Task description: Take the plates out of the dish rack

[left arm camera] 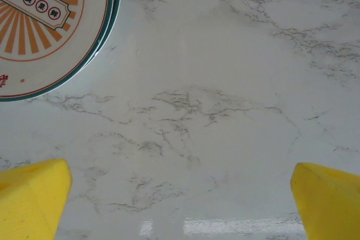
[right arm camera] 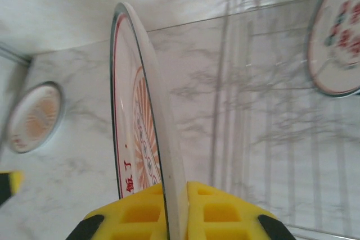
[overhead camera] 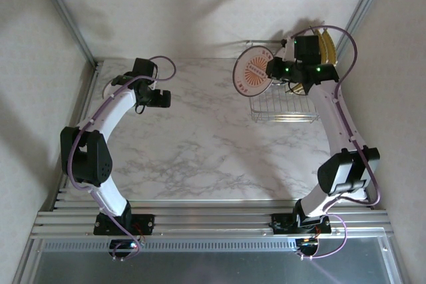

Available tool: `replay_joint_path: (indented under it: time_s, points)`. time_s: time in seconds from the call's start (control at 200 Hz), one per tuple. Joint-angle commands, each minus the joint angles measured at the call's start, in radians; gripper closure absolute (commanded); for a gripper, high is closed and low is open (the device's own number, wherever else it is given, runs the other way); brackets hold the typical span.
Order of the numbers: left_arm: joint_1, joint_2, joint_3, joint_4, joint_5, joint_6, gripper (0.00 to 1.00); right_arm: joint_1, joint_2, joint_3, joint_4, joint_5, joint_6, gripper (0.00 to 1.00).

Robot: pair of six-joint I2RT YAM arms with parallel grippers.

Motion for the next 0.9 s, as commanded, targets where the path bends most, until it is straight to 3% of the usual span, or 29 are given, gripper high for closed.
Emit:
replay_joint_path:
  time_s: [0.0,0.33,0.626,0.721,0.896]
  points:
    - [-0.007,-0.018,-0.008,-0.011,-0.021,0.007,0.0,-0.019,-0.048,-0.08,0.199,-0.218,0.12,1.0]
    - [-0.008,-0.024,-0.018,0.007,-0.02,0.004,0.0,-0.026,-0.053,-0.242,0.426,-0.413,0.252,1.0]
    - [-0.007,-0.025,-0.012,0.037,0.0,0.001,0.0,-0.027,-0.054,-0.302,0.497,-0.435,0.279,1.0]
    - [0.0,-0.066,-0.062,0.152,0.12,0.006,0.0,-0.027,-0.051,-0.311,0.51,-0.439,0.279,1.0]
    - [0.038,-0.088,-0.123,0.344,0.449,-0.058,0.0,-0.025,-0.034,-0.315,0.567,-0.478,0.304,1.0]
